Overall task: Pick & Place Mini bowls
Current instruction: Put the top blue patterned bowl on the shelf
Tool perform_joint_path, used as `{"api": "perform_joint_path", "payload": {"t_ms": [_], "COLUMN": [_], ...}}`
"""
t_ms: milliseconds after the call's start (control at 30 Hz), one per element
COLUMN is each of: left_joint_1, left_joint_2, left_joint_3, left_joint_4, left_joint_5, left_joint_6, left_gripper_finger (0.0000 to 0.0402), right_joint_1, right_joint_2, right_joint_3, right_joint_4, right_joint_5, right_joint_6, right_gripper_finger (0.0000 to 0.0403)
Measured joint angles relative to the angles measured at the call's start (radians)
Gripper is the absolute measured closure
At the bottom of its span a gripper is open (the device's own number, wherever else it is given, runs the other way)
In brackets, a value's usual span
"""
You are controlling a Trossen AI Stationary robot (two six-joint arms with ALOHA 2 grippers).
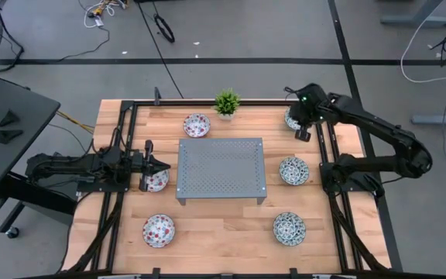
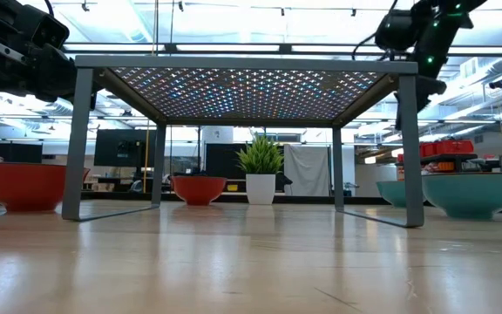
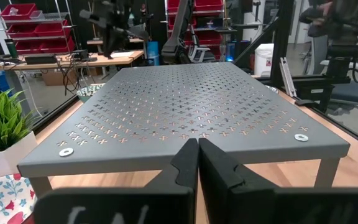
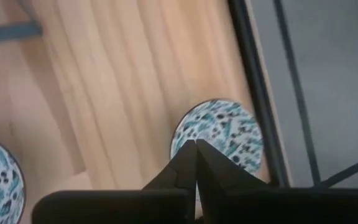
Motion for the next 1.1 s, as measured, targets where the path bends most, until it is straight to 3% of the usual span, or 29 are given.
{"api": "perform_joint_path", "payload": {"t_ms": [500, 1100], "left_joint_1": [0.0, 0.0], "left_joint_2": [0.0, 0.0], "left_joint_3": [0.0, 0.0], "left_joint_4": [0.0, 0.0], "left_joint_5": [0.0, 0.0], "left_joint_6": [0.0, 0.0], "left_gripper_finger": [0.0383, 0.0383], "right_joint_1": [-0.035, -0.066], "right_joint_2": [0.061, 0.086], "right_joint_3": [-0.134, -0.237], "right_joint_4": [-0.002, 0.188], "right_joint_5": [0.003, 0.007], "right_joint_6": [-0.067, -0.117], "right_gripper_finger": [0.0383, 0.0241]}}
